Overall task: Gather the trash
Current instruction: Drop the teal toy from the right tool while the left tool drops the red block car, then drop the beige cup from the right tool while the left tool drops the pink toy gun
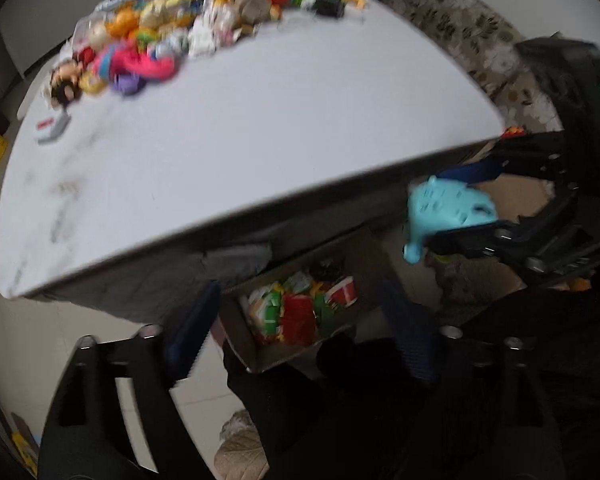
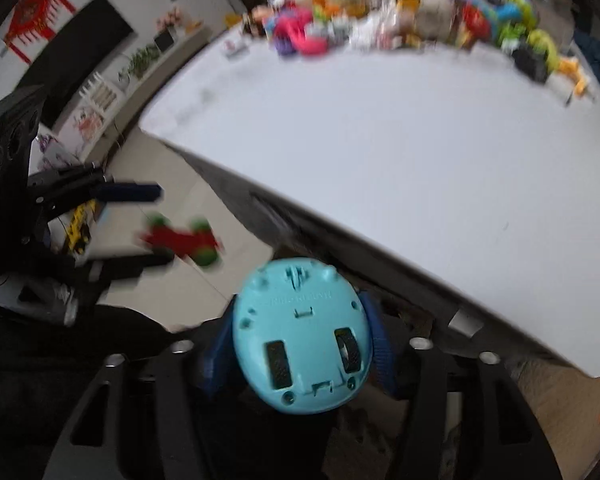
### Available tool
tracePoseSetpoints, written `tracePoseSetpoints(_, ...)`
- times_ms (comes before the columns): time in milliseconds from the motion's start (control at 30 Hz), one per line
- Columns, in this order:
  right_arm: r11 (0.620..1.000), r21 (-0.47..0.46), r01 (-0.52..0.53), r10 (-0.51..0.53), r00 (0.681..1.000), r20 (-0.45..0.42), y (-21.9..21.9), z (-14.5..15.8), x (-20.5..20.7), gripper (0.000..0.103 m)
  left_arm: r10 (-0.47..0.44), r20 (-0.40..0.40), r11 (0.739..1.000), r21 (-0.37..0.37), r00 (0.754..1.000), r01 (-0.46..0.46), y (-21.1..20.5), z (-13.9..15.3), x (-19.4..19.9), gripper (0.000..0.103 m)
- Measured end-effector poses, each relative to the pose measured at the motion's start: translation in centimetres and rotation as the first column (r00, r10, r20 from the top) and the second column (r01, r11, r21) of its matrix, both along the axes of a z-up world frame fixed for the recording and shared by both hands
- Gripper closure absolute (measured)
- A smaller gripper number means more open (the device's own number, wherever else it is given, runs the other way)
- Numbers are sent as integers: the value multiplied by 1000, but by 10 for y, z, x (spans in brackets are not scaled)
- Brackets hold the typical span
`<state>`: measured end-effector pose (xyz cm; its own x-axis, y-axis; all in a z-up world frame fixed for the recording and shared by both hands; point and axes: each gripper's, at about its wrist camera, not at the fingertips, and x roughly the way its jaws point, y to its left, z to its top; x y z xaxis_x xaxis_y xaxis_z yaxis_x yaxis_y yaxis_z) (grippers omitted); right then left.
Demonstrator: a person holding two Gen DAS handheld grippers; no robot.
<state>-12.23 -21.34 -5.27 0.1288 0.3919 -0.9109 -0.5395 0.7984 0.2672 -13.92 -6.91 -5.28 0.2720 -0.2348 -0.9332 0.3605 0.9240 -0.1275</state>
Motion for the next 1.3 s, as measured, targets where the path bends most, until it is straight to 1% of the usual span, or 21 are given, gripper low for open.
tracePoseSetpoints(67,1000,-19,-3,3,1000,-15,-1,-13,2,30,12,-60,1000,16,998,-11,2,-26,4,21)
tracePoseSetpoints(133,1000,-14,11,-11,1000,-13,-3,-10,4,30,48,-100,999,30,994,-45,10,-38,9,21)
tracePoseSetpoints(167,1000,2,22,-22,1000,2,-6,-3,7,30,59,-94,998,20,994,-57,14,-36,11,21)
tracePoseSetpoints(233,999,24,47,-48,998,49,-9,14,18,30,92,-42,996,12,995,-92,27,-22,17,21)
tracePoseSetpoints(333,994,42,105,-110,985,133,-10,35,54,30,151,12,989,-10,989,-151,45,-2,35,21)
tracePoseSetpoints(433,978,80,191,-203,960,191,-6,51,103,30,212,71,977,-29,975,-210,64,16,67,21)
tracePoseSetpoints(500,963,102,247,-265,939,222,-1,60,139,30,238,84,971,-36,968,-236,71,22,84,21)
tracePoseSetpoints(533,951,113,287,-306,923,231,5,62,165,30,253,89,967,-49,963,-249,76,25,93,21)
tracePoseSetpoints(600,927,129,352,-373,899,230,11,67,207,30,275,97,961,-62,957,-269,79,31,101,21)
tracePoseSetpoints(667,909,134,395,-416,882,223,14,69,241,30,280,107,959,-73,954,-273,85,34,106,21)
tracePoseSetpoints(733,896,108,431,-444,869,219,22,67,277,30,276,127,961,-63,953,-270,90,36,113,21)
tracePoseSetpoints(833,884,38,467,-465,864,195,31,51,327,30,272,138,962,-48,952,-268,99,36,123,20)
tracePoseSetpoints(867,878,19,479,-475,864,167,34,42,342,30,273,136,962,-50,952,-269,102,36,128,20)
tracePoseSetpoints(900,873,7,488,-483,863,151,35,34,350,32,275,136,961,-50,952,-270,106,34,132,20)
tracePoseSetpoints(933,865,-10,502,-497,859,123,36,23,362,40,282,139,960,-46,949,-278,110,33,138,20)
tracePoseSetpoints(967,864,-3,503,-501,861,84,38,13,368,49,286,141,958,-47,948,-282,113,33,141,20)
tracePoseSetpoints(1000,861,-13,508,-505,859,86,41,8,371,54,292,144,956,-49,946,-288,115,32,146,20)
tracePoseSetpoints(1033,867,-21,499,-494,863,110,45,8,370,56,299,147,954,-49,943,-295,118,30,152,20)
tracePoseSetpoints(1067,880,-27,475,-469,875,119,49,9,367,56,308,150,951,-48,940,-304,120,27,160,20)
tracePoseSetpoints(1133,894,-2,447,-442,886,138,52,19,353,56,322,151,947,-48,934,-319,124,23,174,20)
tracePoseSetpoints(1300,899,78,430,-437,881,183,36,56,301,56,350,169,937,-40,921,-348,123,14,220,20)
